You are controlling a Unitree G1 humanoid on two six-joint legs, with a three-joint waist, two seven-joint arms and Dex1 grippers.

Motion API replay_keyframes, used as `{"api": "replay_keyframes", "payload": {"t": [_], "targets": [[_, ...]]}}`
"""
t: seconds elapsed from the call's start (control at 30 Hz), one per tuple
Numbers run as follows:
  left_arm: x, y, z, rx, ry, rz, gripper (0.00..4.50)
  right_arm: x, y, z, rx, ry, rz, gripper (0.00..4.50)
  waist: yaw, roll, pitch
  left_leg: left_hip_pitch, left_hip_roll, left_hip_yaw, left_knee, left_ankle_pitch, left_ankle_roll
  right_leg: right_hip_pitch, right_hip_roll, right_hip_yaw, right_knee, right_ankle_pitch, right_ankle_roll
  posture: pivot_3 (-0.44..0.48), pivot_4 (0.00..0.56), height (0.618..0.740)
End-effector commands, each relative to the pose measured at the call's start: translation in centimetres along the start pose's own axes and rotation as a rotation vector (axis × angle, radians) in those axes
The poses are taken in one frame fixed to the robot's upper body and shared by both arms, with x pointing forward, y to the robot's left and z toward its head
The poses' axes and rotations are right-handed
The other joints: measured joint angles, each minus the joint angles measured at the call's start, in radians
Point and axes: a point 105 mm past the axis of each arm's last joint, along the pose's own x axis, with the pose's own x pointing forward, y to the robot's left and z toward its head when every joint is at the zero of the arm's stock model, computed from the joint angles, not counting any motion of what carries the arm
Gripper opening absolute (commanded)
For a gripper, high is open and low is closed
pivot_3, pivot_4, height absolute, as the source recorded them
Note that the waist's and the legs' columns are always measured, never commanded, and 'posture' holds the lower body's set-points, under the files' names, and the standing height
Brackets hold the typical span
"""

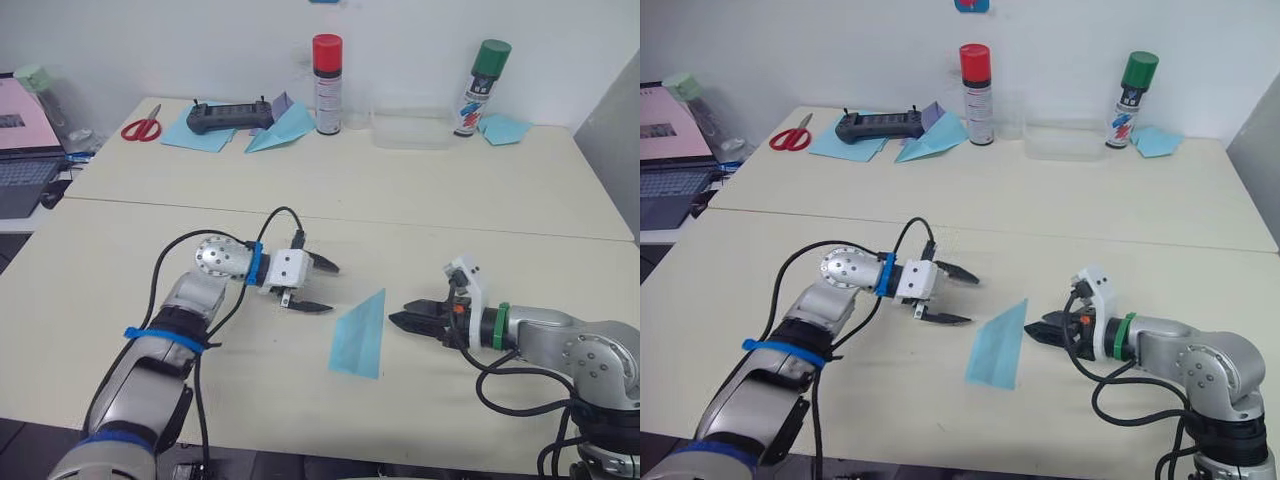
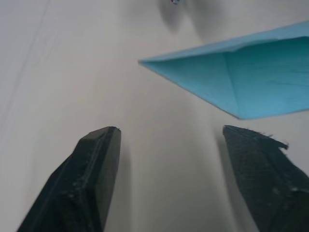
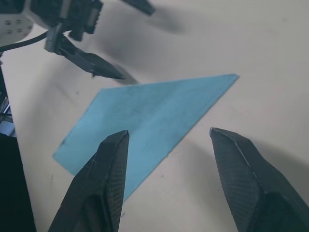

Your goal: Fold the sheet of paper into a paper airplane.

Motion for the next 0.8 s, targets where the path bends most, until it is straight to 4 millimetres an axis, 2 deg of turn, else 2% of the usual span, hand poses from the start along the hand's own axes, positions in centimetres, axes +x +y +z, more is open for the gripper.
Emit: {"api": "replay_keyframes", "payload": {"t": [0.03, 0.1, 0.2, 0.37, 0.47, 0.8], "targets": [[1.0, 0.9, 1.1, 0.176, -0.036, -0.011, 4.48, -0.4, 1.2, 0.7, -0.045, -0.042, 0.028, 2.78, -0.001, 0.000, 0.000, 0.000, 0.000, 0.000, 0.000, 0.000, 0.000, 0.000, 0.000, 0.000, 0.000, -0.001, 0.001, 0.000, 0.150, 0.740], [1.7, 1.1, 1.7, 0.244, -0.063, -0.034, 4.48, -0.5, 1.3, 0.8, -0.047, -0.054, 0.022, 2.78, -0.001, 0.000, 0.000, 0.000, 0.000, 0.000, 0.001, 0.000, 0.000, 0.000, 0.000, 0.000, 0.000, -0.002, 0.004, 0.000, 0.150, 0.740], [3.2, 0.0, 2.1, 0.343, -0.087, -0.157, 4.48, -0.6, 0.9, 1.3, -0.035, -0.092, -0.011, 2.78, -0.002, 0.000, 0.000, 0.000, 0.000, 0.000, 0.001, 0.000, 0.000, 0.000, 0.000, 0.000, 0.001, -0.002, 0.004, 0.000, 0.150, 0.740], [4.5, -0.7, 2.4, 0.400, -0.105, -0.249, 4.48, -0.7, 0.4, 1.7, -0.016, -0.125, -0.044, 2.78, -0.004, 0.000, 0.000, 0.000, 0.000, 0.000, 0.001, 0.000, 0.000, 0.000, 0.000, 0.000, 0.001, -0.001, 0.003, 0.000, 0.150, 0.740], [4.7, -1.2, 2.2, 0.420, -0.097, -0.302, 3.87, -0.9, 0.2, 1.6, -0.011, -0.133, -0.062, 2.78, -0.004, 0.000, 0.000, 0.000, 0.000, 0.000, 0.001, 0.000, 0.000, 0.000, 0.000, 0.000, 0.002, -0.001, 0.003, 0.000, 0.150, 0.740], [4.2, -1.0, 2.0, 0.451, -0.079, -0.328, 0.61, -0.5, -0.2, 1.6, 0.001, -0.158, -0.083, 2.78, -0.004, 0.000, 0.000, 0.001, 0.000, -0.001, 0.002, 0.000, 0.000, 0.001, 0.000, 0.000, 0.003, -0.001, 0.003, 0.000, 0.150, 0.740]]}}
